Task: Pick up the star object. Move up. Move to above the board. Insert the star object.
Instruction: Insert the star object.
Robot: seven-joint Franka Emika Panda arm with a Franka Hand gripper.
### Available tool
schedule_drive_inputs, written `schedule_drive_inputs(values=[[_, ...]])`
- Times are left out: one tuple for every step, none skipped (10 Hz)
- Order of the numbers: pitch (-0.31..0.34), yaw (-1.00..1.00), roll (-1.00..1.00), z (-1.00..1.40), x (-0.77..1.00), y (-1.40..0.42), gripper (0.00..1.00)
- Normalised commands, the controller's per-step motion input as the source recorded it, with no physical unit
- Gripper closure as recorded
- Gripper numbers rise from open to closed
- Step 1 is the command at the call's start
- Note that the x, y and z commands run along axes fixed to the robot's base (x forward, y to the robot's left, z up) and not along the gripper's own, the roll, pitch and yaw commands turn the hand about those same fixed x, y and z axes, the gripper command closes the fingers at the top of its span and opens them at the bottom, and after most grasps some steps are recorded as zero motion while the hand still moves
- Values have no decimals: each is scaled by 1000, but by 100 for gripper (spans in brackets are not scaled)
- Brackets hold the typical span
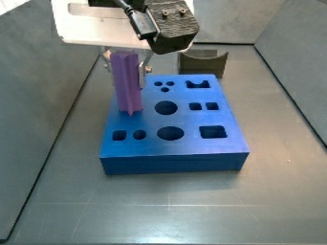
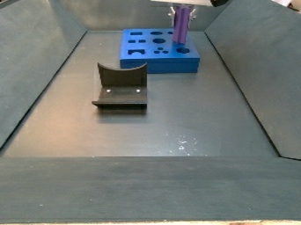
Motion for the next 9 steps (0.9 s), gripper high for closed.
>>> schedule_drive_inputs(values=[[-204, 0, 137, -789, -9, 0, 100], [-204, 0, 130, -797, -14, 0, 100], [-189, 0, 133, -823, 0, 0, 100], [-143, 0, 111, -909, 20, 0, 100], [-126, 0, 87, -923, 157, 0, 100], [-57, 0, 17, -380, 134, 0, 100], [-70, 0, 64, -351, 0, -14, 100], [-93, 0, 143, -1000, -29, -109, 100], [-83, 3, 147, -1000, -63, -89, 100]])
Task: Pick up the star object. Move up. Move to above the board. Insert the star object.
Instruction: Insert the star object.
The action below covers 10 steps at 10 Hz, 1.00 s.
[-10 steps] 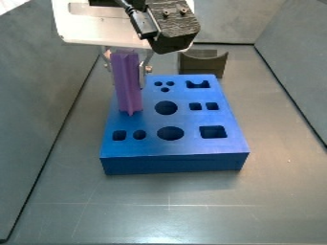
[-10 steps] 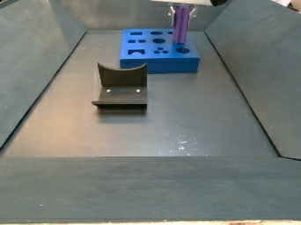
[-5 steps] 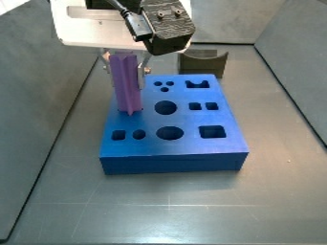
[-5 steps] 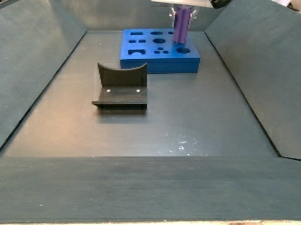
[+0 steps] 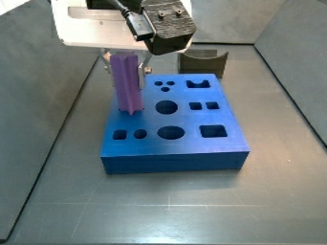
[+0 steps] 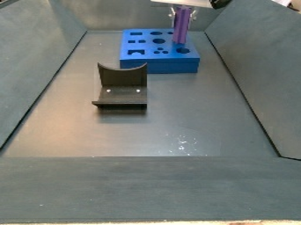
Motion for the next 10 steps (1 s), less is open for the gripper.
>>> schedule_drive_inputs(values=[[-99, 14, 157, -1000, -34, -66, 100], [-113, 0, 174, -951, 0, -57, 100], [-119, 0, 160, -943, 0, -83, 100], [-113, 0, 150, -960, 17, -106, 100], [-120, 0, 139, -963, 37, -123, 100], [-87, 0, 147, -969, 200, -143, 100], [0, 0, 160, -969, 526, -91, 100], [-10, -109, 61, -94, 163, 0, 100], [0, 0, 0, 0, 0, -26, 100], [0, 0, -7, 0, 0, 0, 100]])
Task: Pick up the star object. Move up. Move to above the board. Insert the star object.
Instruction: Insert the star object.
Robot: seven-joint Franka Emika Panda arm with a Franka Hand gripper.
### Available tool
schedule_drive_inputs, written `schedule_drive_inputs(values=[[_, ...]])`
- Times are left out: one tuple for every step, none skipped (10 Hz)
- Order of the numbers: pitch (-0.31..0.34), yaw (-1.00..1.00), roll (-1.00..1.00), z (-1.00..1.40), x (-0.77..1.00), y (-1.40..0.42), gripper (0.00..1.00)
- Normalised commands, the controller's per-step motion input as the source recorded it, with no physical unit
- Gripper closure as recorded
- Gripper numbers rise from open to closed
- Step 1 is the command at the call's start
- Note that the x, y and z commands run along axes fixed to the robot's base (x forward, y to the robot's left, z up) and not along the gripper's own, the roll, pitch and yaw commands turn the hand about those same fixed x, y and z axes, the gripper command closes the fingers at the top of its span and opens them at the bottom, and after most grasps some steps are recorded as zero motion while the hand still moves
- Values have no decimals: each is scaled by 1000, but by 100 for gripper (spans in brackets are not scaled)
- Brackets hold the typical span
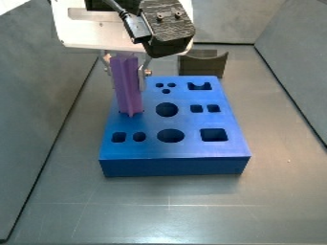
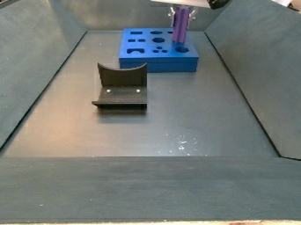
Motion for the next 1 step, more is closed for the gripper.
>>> schedule_drive_inputs(values=[[-31, 0, 0, -6, 0, 0, 100]])
